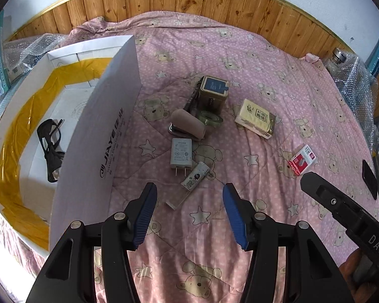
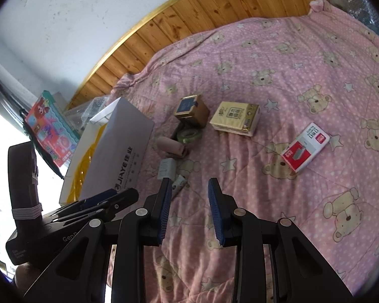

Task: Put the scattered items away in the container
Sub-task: 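Grasp the white charger with the left tool while the right tool grasps the staples box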

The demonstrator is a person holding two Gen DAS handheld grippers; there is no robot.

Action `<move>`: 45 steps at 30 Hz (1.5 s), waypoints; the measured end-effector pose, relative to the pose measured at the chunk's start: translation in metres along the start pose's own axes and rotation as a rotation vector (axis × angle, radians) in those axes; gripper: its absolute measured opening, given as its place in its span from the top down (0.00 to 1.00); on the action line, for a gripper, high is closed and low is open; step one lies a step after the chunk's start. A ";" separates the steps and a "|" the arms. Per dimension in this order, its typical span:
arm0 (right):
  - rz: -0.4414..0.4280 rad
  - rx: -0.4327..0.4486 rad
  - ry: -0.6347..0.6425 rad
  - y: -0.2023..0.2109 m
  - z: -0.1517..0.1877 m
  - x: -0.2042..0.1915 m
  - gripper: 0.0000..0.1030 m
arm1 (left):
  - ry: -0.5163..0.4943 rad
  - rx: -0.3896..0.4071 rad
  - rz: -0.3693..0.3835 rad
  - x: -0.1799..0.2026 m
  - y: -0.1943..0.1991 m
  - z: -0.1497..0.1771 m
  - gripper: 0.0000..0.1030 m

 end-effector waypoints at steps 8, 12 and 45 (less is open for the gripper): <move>0.075 -0.025 -0.084 -0.016 -0.006 0.047 0.68 | 0.014 -0.051 0.003 -0.003 -0.036 -0.011 0.43; 0.122 -0.037 -0.130 -0.024 -0.009 0.069 0.68 | 0.046 -0.068 0.010 -0.012 -0.053 -0.017 0.41; 0.362 -0.046 -0.089 -0.087 -0.055 0.095 0.61 | 0.109 -0.039 0.051 -0.044 -0.095 -0.037 0.70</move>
Point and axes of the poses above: each gripper's, at about its wrist camera, not at the fingertips, and y roughly against the way its jaws point, x to its right, z to its underside, the point moved 1 cm from there along -y, roughly the way its jaws point, and after that the axes turned 7 degrees about z, right-handed, at the moved point
